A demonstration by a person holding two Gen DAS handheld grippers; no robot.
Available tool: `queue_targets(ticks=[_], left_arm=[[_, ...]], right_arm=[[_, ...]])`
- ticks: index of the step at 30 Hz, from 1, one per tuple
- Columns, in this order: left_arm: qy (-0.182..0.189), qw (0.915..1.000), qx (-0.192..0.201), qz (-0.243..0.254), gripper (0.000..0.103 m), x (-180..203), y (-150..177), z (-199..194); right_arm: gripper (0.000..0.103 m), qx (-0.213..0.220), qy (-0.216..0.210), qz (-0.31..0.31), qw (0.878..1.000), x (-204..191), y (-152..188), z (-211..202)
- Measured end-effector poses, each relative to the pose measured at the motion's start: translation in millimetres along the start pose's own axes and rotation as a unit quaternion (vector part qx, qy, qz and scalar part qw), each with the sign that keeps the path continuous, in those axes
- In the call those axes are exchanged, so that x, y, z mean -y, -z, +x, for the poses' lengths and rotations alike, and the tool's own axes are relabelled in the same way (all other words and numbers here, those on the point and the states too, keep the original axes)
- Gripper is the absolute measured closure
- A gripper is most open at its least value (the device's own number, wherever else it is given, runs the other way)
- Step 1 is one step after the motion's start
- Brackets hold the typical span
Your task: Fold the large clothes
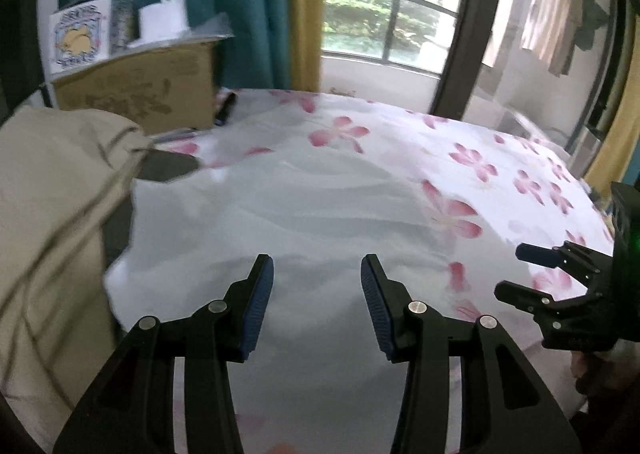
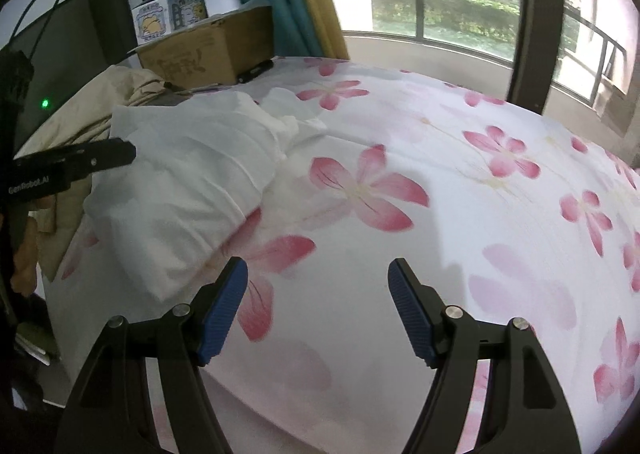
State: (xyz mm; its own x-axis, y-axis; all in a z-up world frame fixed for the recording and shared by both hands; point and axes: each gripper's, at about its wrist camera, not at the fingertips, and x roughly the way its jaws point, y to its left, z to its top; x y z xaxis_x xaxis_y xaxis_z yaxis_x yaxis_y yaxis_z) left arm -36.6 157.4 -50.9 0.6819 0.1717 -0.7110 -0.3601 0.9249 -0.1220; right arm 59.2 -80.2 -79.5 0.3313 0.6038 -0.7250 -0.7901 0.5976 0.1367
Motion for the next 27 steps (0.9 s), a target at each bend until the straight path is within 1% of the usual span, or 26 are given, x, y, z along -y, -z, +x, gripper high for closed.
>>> queue_targets(ticks=[4, 8, 10, 13, 14, 16, 20, 23, 27], left_arm=[[0.017, 0.9997, -0.014, 0.01, 0.055, 17, 10, 4], [0.028, 0.9992, -0.016, 0.023, 0.055, 35, 20, 4], [0.039, 0.9988, -0.015, 0.025, 0.055, 42, 23, 2], [0.041, 0.9984, -0.012, 0.037, 0.055, 56, 28, -1], [0.036, 0.9984, -0.011, 0.042, 0.055, 61, 29, -2], [0.027, 0.9985, -0.004, 0.047, 0.055, 68, 30, -5], [0.027, 0.9981, 0.01, 0.054, 0.055, 80, 32, -12], [0.038, 0.997, 0.023, 0.064, 0.055, 88, 33, -16], [0.042, 0.9945, 0.038, 0.088, 0.054, 105, 35, -23]], right_arm=[[0.03, 0.002, 0.01, 0.016, 1.0, 11, 13, -9], [0.03, 0.002, 0.019, 0.03, 0.999, 20, 27, -18], [0.03, 0.002, 0.024, 0.035, 0.999, 24, 35, -24], [0.03, 0.006, 0.033, 0.044, 0.998, 30, 44, -34], [0.03, 0.008, 0.035, 0.049, 0.998, 33, 47, -38], [0.03, 0.013, 0.041, 0.056, 0.997, 37, 51, -45], [0.03, 0.02, 0.054, 0.071, 0.996, 46, 62, -60], [0.03, 0.025, 0.066, 0.079, 0.994, 53, 68, -71], [0.03, 0.033, 0.084, 0.09, 0.992, 65, 75, -87]])
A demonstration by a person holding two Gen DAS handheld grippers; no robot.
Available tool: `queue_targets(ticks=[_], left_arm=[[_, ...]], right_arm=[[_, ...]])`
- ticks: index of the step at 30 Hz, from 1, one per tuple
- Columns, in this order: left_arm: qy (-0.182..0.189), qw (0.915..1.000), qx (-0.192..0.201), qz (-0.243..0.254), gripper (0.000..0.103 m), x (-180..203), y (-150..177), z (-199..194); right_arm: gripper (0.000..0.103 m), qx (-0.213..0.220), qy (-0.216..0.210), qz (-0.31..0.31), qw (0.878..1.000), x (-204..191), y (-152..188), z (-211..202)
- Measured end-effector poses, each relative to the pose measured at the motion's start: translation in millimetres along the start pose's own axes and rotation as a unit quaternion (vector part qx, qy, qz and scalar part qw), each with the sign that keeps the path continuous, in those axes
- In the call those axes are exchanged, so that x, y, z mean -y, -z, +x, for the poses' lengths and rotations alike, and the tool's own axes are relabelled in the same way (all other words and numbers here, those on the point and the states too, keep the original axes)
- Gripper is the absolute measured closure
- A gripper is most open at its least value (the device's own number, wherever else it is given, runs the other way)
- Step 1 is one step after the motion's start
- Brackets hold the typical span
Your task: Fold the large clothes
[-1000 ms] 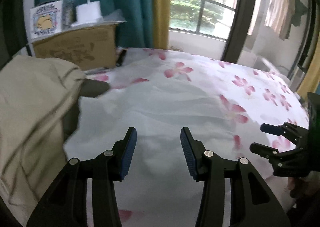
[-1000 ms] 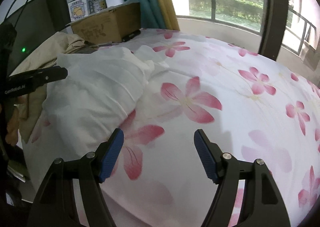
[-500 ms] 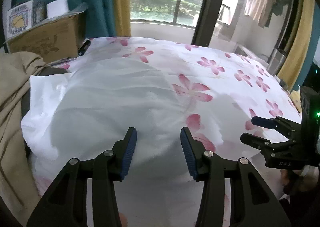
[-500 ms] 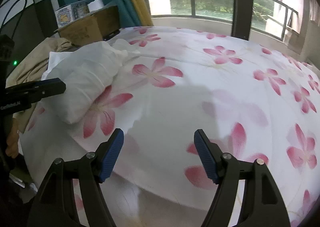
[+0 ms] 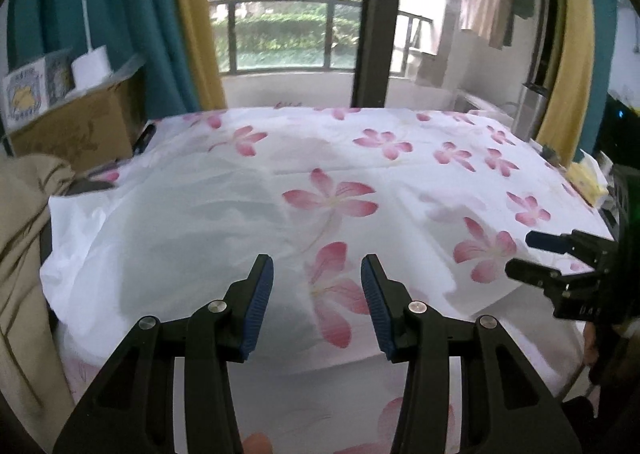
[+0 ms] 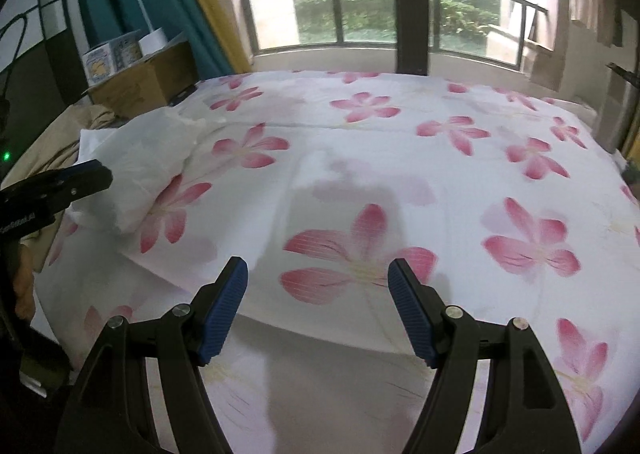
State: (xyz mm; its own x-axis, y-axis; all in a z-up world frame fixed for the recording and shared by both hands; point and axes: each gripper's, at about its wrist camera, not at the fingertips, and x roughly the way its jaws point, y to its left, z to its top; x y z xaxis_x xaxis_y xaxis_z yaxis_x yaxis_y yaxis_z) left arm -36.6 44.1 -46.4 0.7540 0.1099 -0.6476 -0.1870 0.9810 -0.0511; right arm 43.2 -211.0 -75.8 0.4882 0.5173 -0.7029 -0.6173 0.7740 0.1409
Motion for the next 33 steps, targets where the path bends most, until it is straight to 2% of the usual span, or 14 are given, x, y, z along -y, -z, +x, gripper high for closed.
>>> queue_targets(ticks=[1, 3, 12, 17, 18, 21, 28, 33], left_arm=[[0.002, 1.0, 0.002, 0.002, 0.053, 3, -1, -1], [0.008, 0.9999, 0.009, 0.004, 0.041, 9, -3, -4], [0.021, 0.9985, 0.047, 0.02, 0.036, 35, -16, -16], [0.014, 0.9975, 0.069, 0.006, 0.035, 42, -27, -25], [0.018, 0.997, 0.076, -0.004, 0.034, 41, -29, -27], [0.019, 0.9951, 0.096, -0.015, 0.033, 41, -33, -34], [-0.002, 0.9875, 0.158, 0.003, 0.033, 48, -44, -57], [-0.043, 0.977, 0.209, -0.009, 0.033, 46, -49, -74]], right_arm=[[0.03, 0.003, 0.007, 0.004, 1.0, 5, 1, -4], [0.03, 0.008, 0.016, 0.009, 1.0, 12, 2, -12], [0.029, 0.03, 0.05, 0.027, 0.998, 41, 2, -42], [0.003, 0.054, 0.066, 0.026, 0.996, 48, -1, -60], [0.002, 0.06, 0.066, 0.024, 0.996, 49, -2, -63], [0.001, 0.086, 0.071, 0.021, 0.994, 49, -7, -80], [0.001, 0.158, 0.068, 0.01, 0.985, 44, -19, -121], [0.001, 0.226, 0.082, -0.014, 0.97, 33, -26, -148]])
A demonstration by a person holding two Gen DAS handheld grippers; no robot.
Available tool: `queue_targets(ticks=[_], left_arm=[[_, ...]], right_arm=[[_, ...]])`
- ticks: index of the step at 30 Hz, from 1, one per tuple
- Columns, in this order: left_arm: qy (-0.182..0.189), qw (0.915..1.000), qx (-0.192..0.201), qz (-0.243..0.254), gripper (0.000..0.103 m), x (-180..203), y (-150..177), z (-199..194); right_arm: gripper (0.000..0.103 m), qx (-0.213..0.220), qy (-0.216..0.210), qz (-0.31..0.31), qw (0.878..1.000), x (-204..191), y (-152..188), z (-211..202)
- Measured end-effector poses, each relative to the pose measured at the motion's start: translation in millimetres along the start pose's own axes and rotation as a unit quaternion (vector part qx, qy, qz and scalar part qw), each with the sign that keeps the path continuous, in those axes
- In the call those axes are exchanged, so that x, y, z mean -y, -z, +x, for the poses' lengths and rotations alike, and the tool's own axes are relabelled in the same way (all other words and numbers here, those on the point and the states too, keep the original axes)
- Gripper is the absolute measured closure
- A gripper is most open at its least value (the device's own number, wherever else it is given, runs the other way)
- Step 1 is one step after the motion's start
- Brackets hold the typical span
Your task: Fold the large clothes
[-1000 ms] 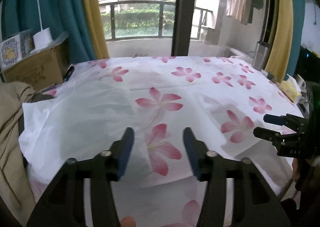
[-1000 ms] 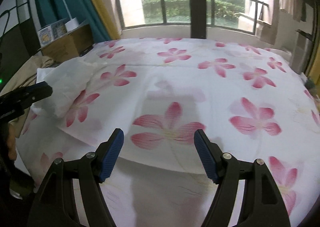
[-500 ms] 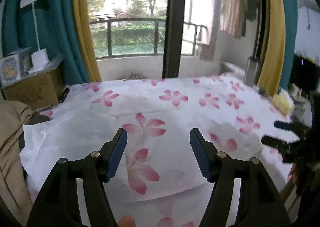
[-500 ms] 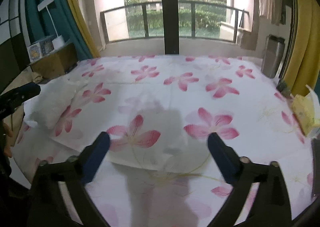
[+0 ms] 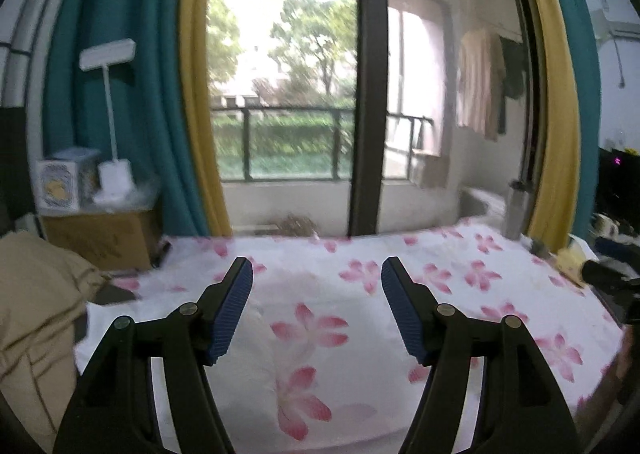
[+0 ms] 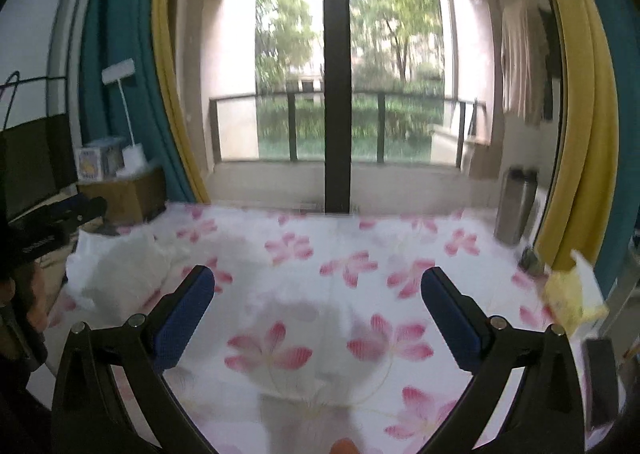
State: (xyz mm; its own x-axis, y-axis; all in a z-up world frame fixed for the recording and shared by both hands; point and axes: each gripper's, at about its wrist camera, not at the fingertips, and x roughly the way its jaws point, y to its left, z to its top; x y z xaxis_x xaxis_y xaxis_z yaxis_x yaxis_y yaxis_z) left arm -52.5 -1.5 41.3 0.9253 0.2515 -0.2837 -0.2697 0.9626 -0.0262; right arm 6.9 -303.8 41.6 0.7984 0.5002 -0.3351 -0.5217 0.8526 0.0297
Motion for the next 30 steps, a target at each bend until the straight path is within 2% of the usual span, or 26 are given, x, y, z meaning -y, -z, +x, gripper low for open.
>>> queue_targets(ticks=[4, 9, 16, 22, 30], left_arm=[[-0.004, 0.9999, 0.015, -0.002, 0.033, -3, -7, -3], [0.011, 0.9997, 0.021, 0.008, 0.033, -1, -6, -3], [0.007, 0.9998, 0.019, 0.004, 0.033, -11, 4, -4], [0.003, 0.9998, -0.001, -0.018, 0.033, -27, 13, 4], [0.009, 0.9999, -0.008, -0.008, 0.033, -29, 20, 10]], right_arm=[[0.001, 0.036, 0.015, -0.004, 0.999, -5, -10, -9], [0.001, 0.03, 0.056, 0.0, 0.998, -7, -11, -3], [0.001, 0.002, 0.057, 0.019, 0.998, -2, -4, 14], [0.001, -0.014, 0.053, 0.02, 0.998, -6, 2, 27], [0.001, -0.025, 0.048, 0.013, 0.998, -11, 5, 38]])
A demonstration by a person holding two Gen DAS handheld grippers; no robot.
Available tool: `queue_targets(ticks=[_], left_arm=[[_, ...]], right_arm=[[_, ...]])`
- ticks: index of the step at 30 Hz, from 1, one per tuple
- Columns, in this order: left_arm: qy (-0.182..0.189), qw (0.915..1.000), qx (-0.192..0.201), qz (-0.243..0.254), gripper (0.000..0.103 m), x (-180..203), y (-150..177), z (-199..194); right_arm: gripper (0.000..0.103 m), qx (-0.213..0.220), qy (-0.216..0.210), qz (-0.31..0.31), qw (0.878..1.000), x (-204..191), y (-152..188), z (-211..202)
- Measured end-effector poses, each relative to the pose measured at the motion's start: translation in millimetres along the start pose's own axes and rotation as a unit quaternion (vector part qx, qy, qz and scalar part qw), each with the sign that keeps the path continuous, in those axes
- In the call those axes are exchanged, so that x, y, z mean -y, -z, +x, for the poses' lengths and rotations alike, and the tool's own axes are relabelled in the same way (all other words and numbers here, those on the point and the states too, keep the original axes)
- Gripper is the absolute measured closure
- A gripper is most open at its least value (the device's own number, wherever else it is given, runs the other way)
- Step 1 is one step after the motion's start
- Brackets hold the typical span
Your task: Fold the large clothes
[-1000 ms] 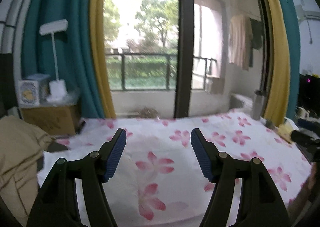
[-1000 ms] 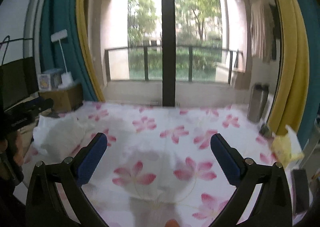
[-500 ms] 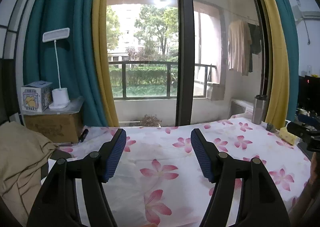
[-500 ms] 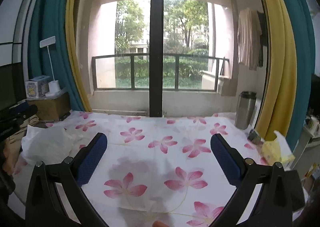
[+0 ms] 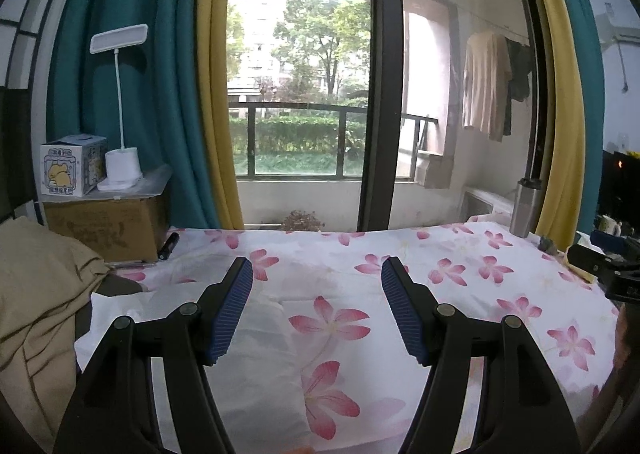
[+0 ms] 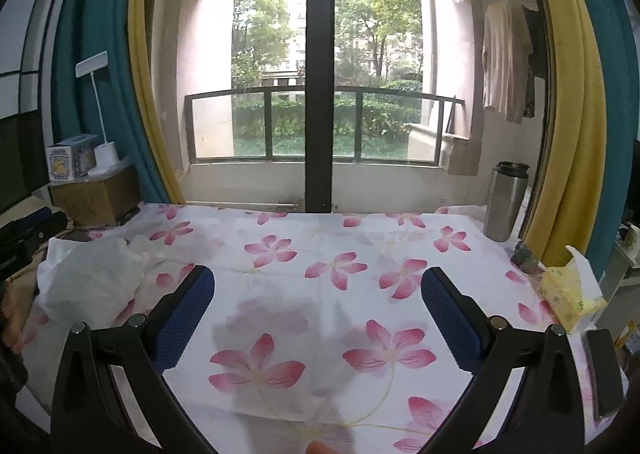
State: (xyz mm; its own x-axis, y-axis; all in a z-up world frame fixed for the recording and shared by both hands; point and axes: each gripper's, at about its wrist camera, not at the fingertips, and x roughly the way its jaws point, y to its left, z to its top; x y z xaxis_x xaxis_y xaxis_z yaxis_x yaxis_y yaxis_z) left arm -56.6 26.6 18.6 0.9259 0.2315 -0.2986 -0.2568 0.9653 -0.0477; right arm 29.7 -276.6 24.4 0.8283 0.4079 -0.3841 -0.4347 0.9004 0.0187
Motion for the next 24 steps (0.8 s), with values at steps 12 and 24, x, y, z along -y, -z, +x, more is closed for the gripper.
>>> queue_targets(ticks=[12, 24], left_arm=[[0.008, 0.9999, 0.006, -0.004, 0.033, -1, 2, -3], [0.003, 0.9999, 0.006, -0.009, 0.033, -1, 3, -6]], right_arm=[[0.001, -0.002, -0.012, -0.006, 1.0, -7, 2, 0], [0.001, -0.009, -0.011, -0.01, 1.0, -10, 3, -2]])
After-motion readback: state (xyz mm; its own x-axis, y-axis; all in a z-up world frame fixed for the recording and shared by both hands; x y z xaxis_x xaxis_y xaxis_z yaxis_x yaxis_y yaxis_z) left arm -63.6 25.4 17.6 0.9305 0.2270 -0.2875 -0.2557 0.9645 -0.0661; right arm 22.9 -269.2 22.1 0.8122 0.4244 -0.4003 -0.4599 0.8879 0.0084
